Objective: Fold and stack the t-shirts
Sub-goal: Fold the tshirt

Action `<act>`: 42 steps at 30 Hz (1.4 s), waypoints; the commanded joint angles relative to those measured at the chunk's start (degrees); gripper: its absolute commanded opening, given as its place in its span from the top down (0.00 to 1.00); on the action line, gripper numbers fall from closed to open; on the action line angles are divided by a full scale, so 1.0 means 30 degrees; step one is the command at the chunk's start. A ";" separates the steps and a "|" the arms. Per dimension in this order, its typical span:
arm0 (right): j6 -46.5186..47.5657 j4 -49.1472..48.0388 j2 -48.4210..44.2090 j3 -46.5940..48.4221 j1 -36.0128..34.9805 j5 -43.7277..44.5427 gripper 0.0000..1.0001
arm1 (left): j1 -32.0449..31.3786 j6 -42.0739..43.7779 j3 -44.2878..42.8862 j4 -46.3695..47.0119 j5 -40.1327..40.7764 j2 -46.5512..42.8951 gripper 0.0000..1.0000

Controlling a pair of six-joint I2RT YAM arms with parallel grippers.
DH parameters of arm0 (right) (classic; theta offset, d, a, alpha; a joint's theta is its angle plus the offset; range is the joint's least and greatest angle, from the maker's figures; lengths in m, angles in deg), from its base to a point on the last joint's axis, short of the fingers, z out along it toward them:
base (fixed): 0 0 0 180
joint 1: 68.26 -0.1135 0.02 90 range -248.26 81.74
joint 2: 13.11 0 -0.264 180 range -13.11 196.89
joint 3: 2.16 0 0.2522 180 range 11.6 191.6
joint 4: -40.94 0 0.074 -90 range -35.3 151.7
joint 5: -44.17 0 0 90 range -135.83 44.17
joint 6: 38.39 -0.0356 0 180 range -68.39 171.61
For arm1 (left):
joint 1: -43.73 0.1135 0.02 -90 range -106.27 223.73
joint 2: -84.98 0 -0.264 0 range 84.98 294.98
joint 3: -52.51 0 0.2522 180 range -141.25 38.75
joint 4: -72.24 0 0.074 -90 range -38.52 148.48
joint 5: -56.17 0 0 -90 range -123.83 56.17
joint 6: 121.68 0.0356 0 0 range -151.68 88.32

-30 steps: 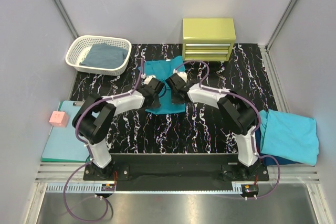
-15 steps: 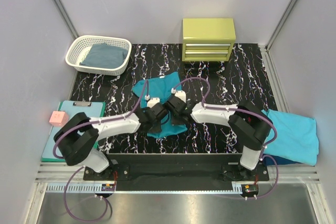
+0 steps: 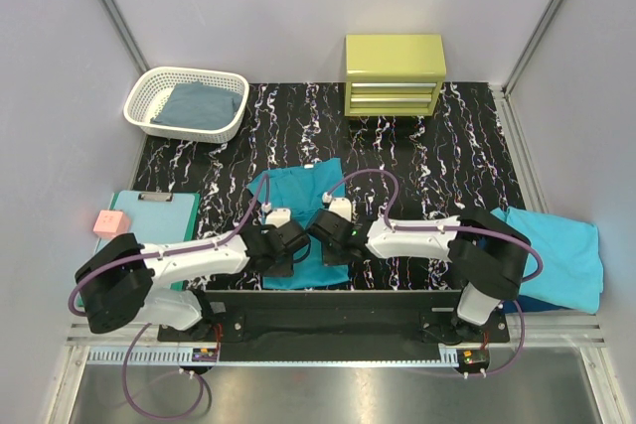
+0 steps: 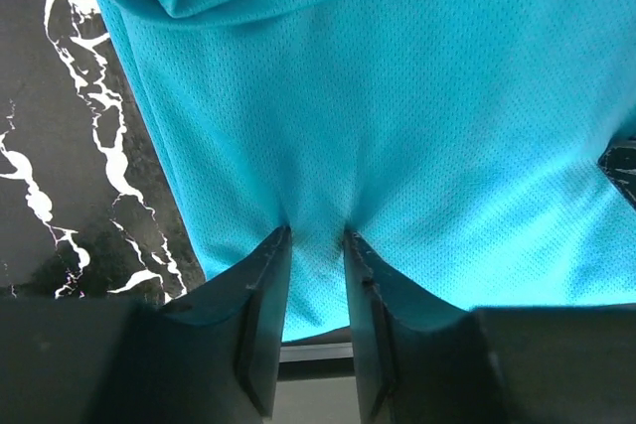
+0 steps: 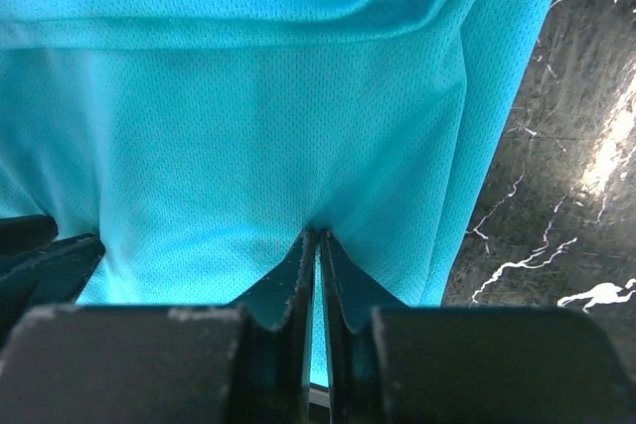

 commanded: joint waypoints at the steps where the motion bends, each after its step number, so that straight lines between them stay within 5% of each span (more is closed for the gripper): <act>1: -0.0247 0.2876 0.0732 -0.0597 -0.0789 -0.0037 0.82 | -0.0077 -0.0205 -0.0507 -0.0324 0.0514 -0.0061 0.59; 3: 0.0513 0.3109 0.0119 0.0189 -0.0818 0.0841 0.64 | -0.0135 0.0292 -0.1413 -0.0557 0.1446 -0.0470 0.46; 7: 0.2942 0.3315 -0.1084 0.2913 -0.0469 0.2923 0.47 | -0.0107 0.1580 -0.3726 -0.0822 0.3880 -0.2693 0.18; 9: 0.4260 0.3608 -0.0910 0.4614 -0.0379 0.2927 0.43 | 0.0010 0.2751 -0.5279 -0.0793 0.5049 -0.2991 0.15; 12: 0.5113 0.3872 -0.0383 0.5728 -0.0321 0.3306 0.43 | 0.0361 0.3776 -0.6483 -0.0735 0.5963 -0.3050 0.24; 16: 0.5087 0.3902 -0.0031 0.5732 -0.0321 0.3453 0.48 | 0.1414 0.3898 -0.6398 -0.0676 0.5731 -0.3166 0.35; 21: 0.4617 0.3814 0.0672 0.4825 -0.0262 0.3278 0.73 | 0.2529 0.3634 -0.5373 -0.0618 0.5760 -0.4103 0.48; 26: 0.4353 0.3054 0.0995 0.4092 -0.0233 0.3189 1.00 | 0.4635 0.4566 -0.5546 -0.0384 0.6462 -0.5773 0.74; 32: 0.4646 0.2877 0.1610 0.4910 -0.0233 0.3512 1.00 | 0.7977 0.6180 -0.7713 -0.1316 0.5644 -0.4986 0.70; 42: 0.4792 0.2671 0.2928 0.5703 0.0440 0.3600 1.00 | 0.8419 0.5392 -0.6574 -0.1935 0.4764 -0.4982 0.60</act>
